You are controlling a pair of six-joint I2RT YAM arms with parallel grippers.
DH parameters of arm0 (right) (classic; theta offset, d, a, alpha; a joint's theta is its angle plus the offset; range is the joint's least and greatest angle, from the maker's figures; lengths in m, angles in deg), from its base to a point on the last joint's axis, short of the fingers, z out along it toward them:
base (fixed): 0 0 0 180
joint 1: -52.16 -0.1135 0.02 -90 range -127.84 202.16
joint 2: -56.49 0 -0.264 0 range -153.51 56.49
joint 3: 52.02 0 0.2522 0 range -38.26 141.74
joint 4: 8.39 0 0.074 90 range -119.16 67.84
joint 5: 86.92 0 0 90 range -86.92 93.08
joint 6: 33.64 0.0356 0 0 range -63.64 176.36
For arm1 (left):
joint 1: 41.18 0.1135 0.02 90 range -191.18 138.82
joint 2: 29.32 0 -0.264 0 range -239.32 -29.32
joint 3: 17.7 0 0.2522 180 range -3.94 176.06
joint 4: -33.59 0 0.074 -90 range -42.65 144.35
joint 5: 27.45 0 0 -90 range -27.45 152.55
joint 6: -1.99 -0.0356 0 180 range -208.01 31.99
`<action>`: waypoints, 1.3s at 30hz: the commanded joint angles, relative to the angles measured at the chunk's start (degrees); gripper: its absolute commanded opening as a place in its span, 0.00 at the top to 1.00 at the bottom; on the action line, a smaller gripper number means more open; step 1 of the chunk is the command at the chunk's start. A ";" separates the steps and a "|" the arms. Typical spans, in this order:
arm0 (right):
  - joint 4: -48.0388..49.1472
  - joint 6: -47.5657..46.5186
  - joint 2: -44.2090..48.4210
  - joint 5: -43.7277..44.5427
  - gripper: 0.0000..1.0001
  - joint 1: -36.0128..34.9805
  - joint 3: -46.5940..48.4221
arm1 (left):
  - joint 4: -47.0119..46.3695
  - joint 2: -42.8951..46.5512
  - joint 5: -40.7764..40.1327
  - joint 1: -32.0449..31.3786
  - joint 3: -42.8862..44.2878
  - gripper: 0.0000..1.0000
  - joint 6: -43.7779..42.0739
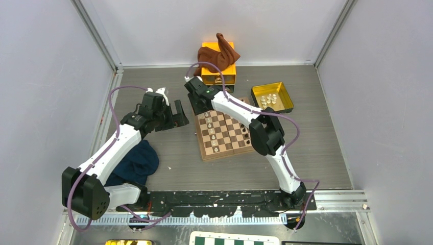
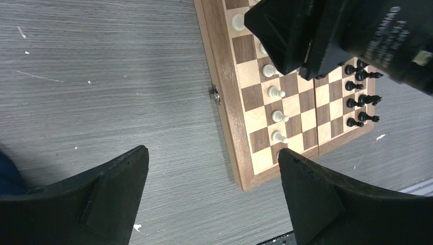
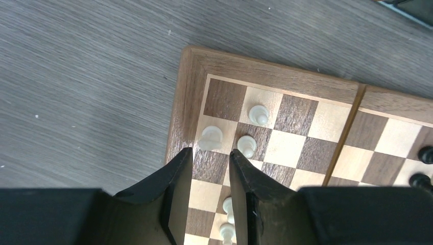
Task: Set up the chess pieces on the board
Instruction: Place the chess piece on the chessboard, then pick up the chess piece from the storage box.
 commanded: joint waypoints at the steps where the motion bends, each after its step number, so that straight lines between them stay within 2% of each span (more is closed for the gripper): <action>1: 0.86 0.01 7.19 0.51 0.61 -0.08 1.25 | -1.52 1.23 0.22 0.38 2.37 0.02 0.52; 9: 2.56 -1.55 13.12 6.39 0.60 1.88 -0.21 | -1.03 1.25 -0.09 0.38 3.46 0.02 0.84; 18: 4.88 -0.10 18.11 11.14 0.52 15.04 -5.94 | -0.72 0.75 -0.22 0.38 3.77 0.02 0.96; 27: 5.01 2.61 16.42 10.99 0.48 27.95 -8.76 | -0.62 -1.31 -0.66 0.38 5.06 0.01 0.82; 39: 4.32 5.55 11.73 8.01 0.47 36.85 -9.41 | -0.74 -3.88 -1.33 0.38 6.48 0.00 1.40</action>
